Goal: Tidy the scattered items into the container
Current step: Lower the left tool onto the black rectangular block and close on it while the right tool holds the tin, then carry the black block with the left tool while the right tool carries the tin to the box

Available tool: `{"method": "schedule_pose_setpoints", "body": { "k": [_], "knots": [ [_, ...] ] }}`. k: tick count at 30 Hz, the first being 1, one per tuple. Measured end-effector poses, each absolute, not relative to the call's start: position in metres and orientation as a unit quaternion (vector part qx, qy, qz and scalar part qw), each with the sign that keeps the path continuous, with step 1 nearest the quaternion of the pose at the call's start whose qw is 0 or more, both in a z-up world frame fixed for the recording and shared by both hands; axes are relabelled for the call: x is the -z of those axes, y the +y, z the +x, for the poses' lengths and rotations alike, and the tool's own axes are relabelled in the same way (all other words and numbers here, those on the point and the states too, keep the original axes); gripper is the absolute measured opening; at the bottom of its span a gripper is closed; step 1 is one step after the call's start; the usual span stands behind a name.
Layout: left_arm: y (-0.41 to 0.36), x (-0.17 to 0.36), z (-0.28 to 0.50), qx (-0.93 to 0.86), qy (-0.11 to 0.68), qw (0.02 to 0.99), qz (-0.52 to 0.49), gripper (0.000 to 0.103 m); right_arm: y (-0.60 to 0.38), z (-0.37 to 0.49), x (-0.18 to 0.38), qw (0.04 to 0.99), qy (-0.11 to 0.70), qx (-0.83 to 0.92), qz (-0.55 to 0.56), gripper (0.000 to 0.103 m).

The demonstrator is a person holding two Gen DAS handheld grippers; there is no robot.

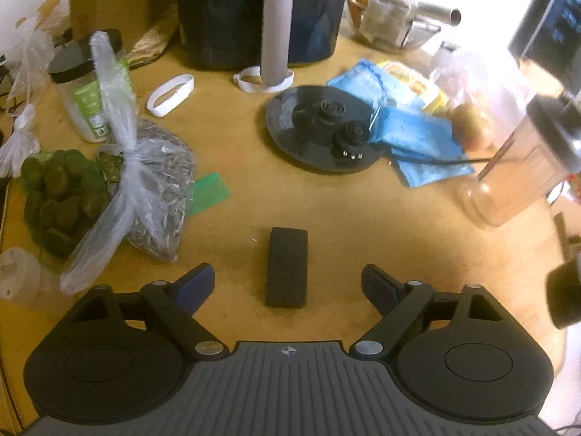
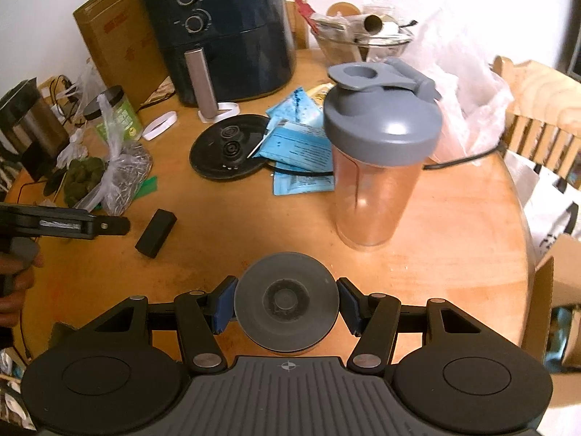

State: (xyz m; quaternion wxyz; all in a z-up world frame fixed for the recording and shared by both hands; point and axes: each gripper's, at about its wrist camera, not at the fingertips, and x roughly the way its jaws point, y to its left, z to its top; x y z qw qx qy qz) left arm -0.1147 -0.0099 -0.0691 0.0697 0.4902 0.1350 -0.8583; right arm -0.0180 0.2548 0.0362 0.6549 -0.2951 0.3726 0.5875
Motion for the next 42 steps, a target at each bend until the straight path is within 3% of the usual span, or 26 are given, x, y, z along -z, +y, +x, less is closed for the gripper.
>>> {"method": "schedule_pose_setpoints", "body": {
  "k": [8,14,16,18,21,23,42],
  "knots": [
    [-0.011,0.088,-0.134,0.852,0.122,0.062,0.505,0.086,0.241,-0.023,-0.03,0.663,0.392,-0.568,-0.29,0.061],
    [-0.009,0.098,-0.144,0.849,0.11,0.053,0.515,0.076,0.232,-0.021,-0.032,0.68,0.403,-0.545,-0.279,0.061],
    [-0.008,0.103,-0.148,0.845,0.107,0.051,0.522,0.063,0.228,-0.017,-0.032,0.685,0.406,-0.537,-0.276,0.061],
    [-0.008,0.108,-0.152,0.841,0.104,0.048,0.53,0.059,0.224,-0.014,-0.032,0.692,0.41,-0.529,-0.273,0.061],
    [-0.005,0.115,-0.155,0.835,0.085,0.053,0.541,0.038,0.217,-0.01,-0.032,0.7,0.415,-0.516,-0.268,0.061],
    [-0.002,0.115,-0.155,0.837,0.072,0.06,0.539,0.032,0.213,-0.008,-0.032,0.703,0.416,-0.512,-0.266,0.061],
    [0.0,0.115,-0.159,0.836,0.066,0.062,0.541,0.032,0.196,-0.004,-0.028,0.725,0.432,-0.475,-0.248,0.061]
  ]
}}
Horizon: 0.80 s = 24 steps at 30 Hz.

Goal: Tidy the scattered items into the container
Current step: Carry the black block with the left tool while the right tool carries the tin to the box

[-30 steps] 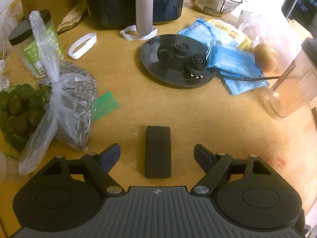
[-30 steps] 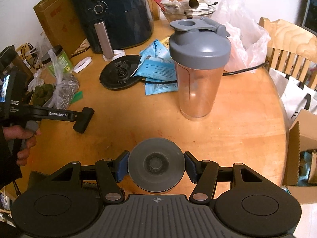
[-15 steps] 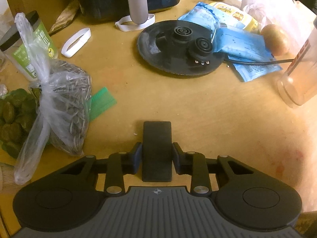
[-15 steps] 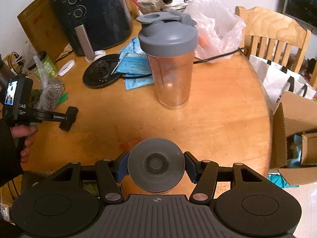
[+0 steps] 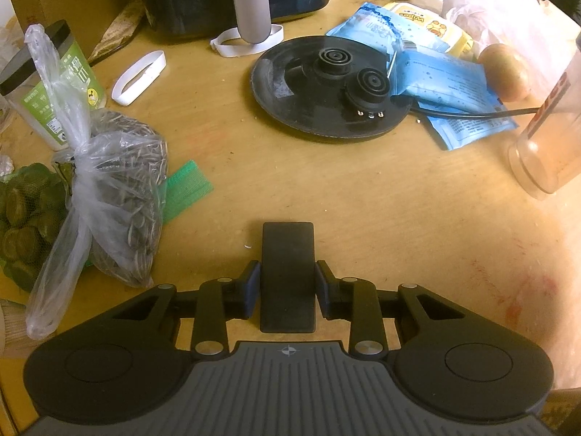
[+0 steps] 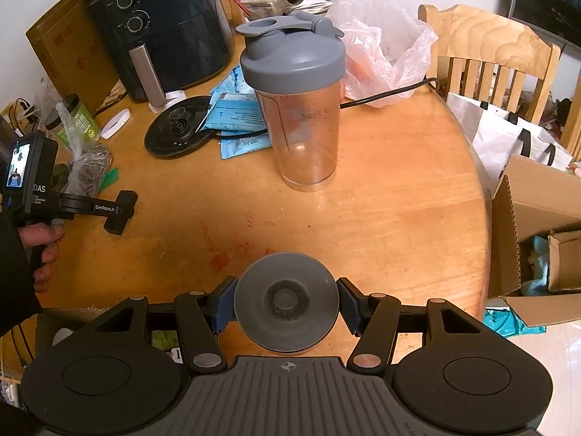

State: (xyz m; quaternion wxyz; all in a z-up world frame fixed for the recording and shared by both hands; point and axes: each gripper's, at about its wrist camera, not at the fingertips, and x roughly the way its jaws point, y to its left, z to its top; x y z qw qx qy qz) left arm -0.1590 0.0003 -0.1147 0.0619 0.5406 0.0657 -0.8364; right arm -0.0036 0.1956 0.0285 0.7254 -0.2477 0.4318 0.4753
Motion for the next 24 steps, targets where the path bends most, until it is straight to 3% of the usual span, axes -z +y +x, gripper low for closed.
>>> {"method": "schedule_pose_setpoints", "body": {
  "k": [10,24],
  "knots": [
    [-0.002,0.112,-0.159,0.835,0.072,0.056,0.543,0.031,0.188,-0.003,-0.03,0.735,0.43,-0.466,-0.241,0.061],
    [0.003,0.054,-0.138,0.857,0.096,0.054,0.503,0.031,0.193,-0.005,-0.041,0.736,0.417,-0.482,-0.229,0.061]
  ]
}}
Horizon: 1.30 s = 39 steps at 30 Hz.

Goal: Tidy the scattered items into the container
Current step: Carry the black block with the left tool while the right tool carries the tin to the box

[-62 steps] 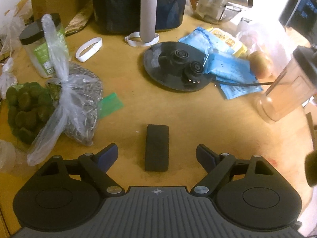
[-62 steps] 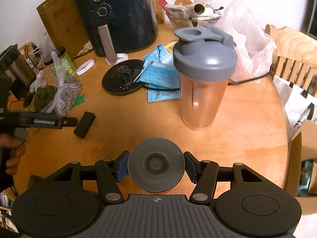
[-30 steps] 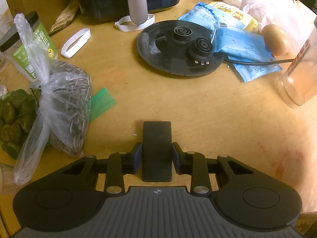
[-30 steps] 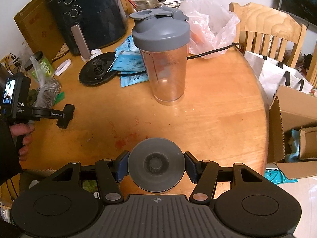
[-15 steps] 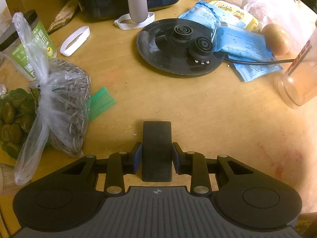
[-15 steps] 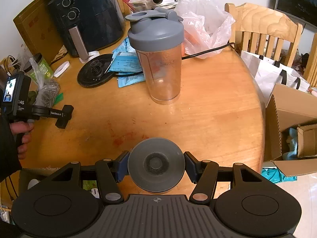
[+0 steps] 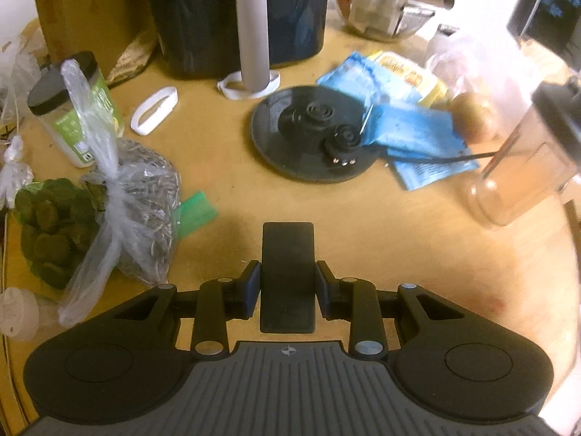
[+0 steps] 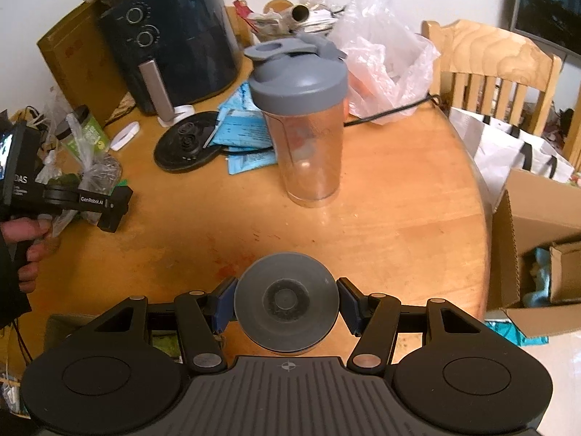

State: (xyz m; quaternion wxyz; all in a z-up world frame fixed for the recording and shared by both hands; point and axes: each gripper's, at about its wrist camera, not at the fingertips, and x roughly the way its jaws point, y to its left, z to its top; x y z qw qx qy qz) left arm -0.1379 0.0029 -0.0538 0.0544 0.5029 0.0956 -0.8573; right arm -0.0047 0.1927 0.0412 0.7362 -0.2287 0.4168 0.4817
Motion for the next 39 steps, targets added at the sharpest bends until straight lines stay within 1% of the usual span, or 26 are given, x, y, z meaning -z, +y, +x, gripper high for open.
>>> {"method": "schedule_pose_setpoints", "body": {
  "k": [12,21,30,37,39],
  "knots": [
    [0.011,0.001,-0.086,0.878,0.141,0.066,0.453,0.031,0.214,-0.011,-0.049,0.717,0.393,-0.518,-0.25,0.061],
    [0.022,-0.028,-0.032,0.881,0.181,0.093,0.428,0.031,0.231,-0.018,-0.052,0.692,0.377,-0.558,-0.262,0.061],
    [0.022,-0.026,0.003,0.874,0.203,0.094,0.431,0.031,0.236,-0.038,-0.061,0.666,0.367,-0.596,-0.258,0.061],
    [0.027,-0.019,0.016,0.872,0.201,0.056,0.443,0.031,0.231,-0.051,-0.063,0.685,0.375,-0.574,-0.247,0.061],
    [0.03,-0.014,0.021,0.869,0.198,0.042,0.451,0.031,0.228,-0.055,-0.061,0.712,0.39,-0.538,-0.227,0.061]
  ]
}}
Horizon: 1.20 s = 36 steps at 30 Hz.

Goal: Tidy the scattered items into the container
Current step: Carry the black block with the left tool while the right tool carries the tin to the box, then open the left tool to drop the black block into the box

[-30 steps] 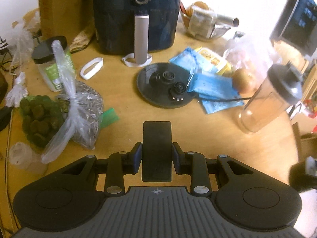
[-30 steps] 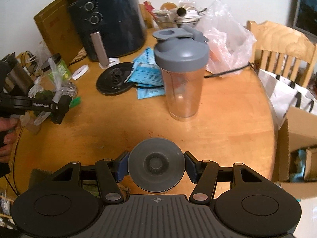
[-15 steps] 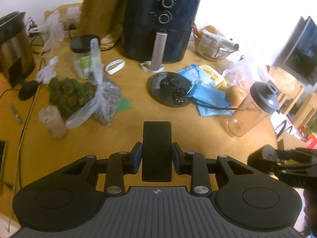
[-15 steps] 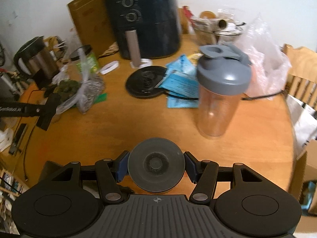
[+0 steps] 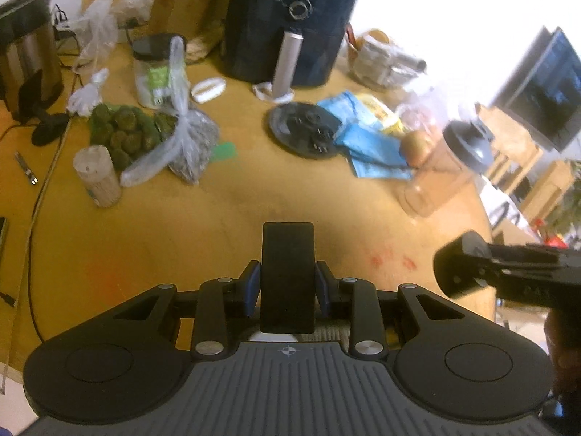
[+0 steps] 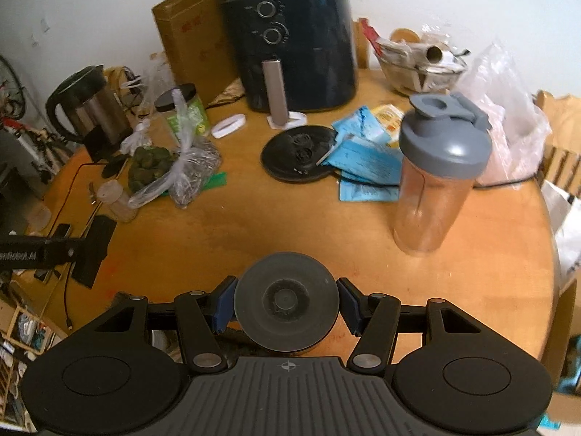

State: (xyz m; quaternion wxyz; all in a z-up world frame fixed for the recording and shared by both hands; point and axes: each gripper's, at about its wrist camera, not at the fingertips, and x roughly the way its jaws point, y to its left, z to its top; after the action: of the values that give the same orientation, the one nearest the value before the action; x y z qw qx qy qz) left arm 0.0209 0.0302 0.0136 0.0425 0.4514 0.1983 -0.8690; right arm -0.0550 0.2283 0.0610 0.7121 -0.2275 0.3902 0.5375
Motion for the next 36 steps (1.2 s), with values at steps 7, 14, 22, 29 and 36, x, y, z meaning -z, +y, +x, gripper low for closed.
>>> {"method": "schedule_pose_setpoints", "body": {
  "k": [7,14,22,29,36],
  "knots": [
    [0.037,0.003,0.034,0.858,0.194,0.005,0.476,0.031,0.219,-0.076,-0.051,0.725,0.409,-0.508,-0.221,0.061],
    [0.048,0.016,0.044,0.845,0.186,-0.029,0.5,0.032,0.208,-0.092,-0.045,0.732,0.421,-0.489,-0.219,0.061],
    [0.058,0.025,0.053,0.842,0.155,-0.053,0.513,0.053,0.199,-0.105,-0.037,0.744,0.44,-0.458,-0.208,0.061],
    [0.059,0.02,0.058,0.853,0.134,-0.053,0.502,0.084,0.195,-0.114,-0.031,0.748,0.453,-0.441,-0.203,0.061],
    [0.048,0.019,0.066,0.851,0.143,-0.032,0.504,0.084,0.192,-0.123,-0.026,0.751,0.466,-0.426,-0.192,0.061]
  ]
}}
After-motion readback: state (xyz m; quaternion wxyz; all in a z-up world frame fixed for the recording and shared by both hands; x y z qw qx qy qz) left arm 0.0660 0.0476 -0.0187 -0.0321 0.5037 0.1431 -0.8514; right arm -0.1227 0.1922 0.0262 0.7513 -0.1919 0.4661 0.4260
